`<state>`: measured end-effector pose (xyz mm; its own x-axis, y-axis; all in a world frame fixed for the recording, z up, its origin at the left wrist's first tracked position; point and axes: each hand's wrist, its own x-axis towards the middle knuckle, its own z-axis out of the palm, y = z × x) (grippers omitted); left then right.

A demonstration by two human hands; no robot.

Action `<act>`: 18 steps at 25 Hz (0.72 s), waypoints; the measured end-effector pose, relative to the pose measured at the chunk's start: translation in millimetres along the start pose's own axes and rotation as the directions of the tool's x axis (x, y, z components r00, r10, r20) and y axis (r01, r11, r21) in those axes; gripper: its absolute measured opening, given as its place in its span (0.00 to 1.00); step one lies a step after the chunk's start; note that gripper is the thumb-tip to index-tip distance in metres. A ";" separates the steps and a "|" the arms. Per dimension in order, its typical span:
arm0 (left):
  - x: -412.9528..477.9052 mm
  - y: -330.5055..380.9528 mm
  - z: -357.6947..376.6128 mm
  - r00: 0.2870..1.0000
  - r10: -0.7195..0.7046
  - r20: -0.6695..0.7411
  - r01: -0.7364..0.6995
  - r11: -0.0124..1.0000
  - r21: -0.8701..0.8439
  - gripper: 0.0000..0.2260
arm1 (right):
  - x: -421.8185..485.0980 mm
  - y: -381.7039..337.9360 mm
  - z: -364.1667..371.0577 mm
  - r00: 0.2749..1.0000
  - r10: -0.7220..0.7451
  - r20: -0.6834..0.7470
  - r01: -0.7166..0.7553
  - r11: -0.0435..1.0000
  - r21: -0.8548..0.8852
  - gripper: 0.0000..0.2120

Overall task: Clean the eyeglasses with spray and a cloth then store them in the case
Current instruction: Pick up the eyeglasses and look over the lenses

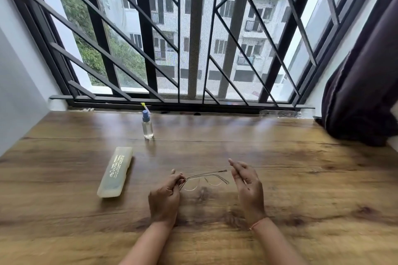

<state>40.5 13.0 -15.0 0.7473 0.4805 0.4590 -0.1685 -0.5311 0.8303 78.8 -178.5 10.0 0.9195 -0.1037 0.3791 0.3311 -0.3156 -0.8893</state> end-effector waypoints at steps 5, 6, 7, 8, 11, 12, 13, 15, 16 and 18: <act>0.5 0.8 1.3 1.000 0.003 -0.005 -0.003 0.995 0.101 0.08 | 1.4 16.0 8.9 0.976 -0.201 0.082 0.216 0.943 -0.253 0.13; 0.5 -0.7 1.4 1.000 -0.018 0.005 0.018 0.995 0.094 0.08 | 1.7 18.6 8.8 0.979 -0.189 0.077 0.202 0.948 -0.246 0.13; 0.5 -2.0 1.2 0.999 -0.035 0.008 0.035 0.996 0.080 0.08 | 2.3 20.3 8.4 0.982 -0.176 0.072 0.188 0.953 -0.236 0.13; 0.5 -3.1 1.2 0.999 -0.041 0.006 0.041 0.997 0.070 0.09 | 3.2 22.1 7.9 0.985 -0.160 0.068 0.171 0.959 -0.227 0.14; 0.6 -0.1 0.8 1.000 -0.015 -0.006 0.015 0.996 0.085 0.12 | 4.7 27.6 6.9 0.991 -0.113 0.065 0.123 0.974 -0.192 0.14; 0.6 1.9 0.6 1.000 -0.018 -0.011 0.019 0.996 0.083 0.13 | 4.5 29.5 6.8 0.992 -0.107 0.066 0.117 0.976 -0.182 0.15; 0.3 3.4 0.4 0.999 -0.036 -0.017 0.037 0.997 0.070 0.15 | 3.7 31.3 7.0 0.993 -0.102 0.063 0.111 0.979 -0.173 0.16; 0.3 5.6 0.4 0.997 -0.079 -0.025 0.079 0.996 0.027 0.17 | 2.0 34.1 7.7 0.995 -0.089 0.053 0.096 0.983 -0.159 0.18; 0.5 5.7 0.6 0.996 -0.091 -0.024 0.092 0.996 0.004 0.18 | 1.7 35.2 8.2 0.995 -0.084 0.048 0.091 0.984 -0.153 0.18; 1.0 6.3 0.9 0.993 -0.121 -0.009 0.120 0.991 -0.054 0.20 | 1.8 37.0 9.2 0.996 -0.078 0.045 0.084 0.985 -0.150 0.18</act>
<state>40.8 9.5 -9.6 0.7565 0.5472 0.3581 -0.1119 -0.4313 0.8953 94.6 -181.6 -24.6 0.8995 -0.0357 0.4354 0.3718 -0.4608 -0.8059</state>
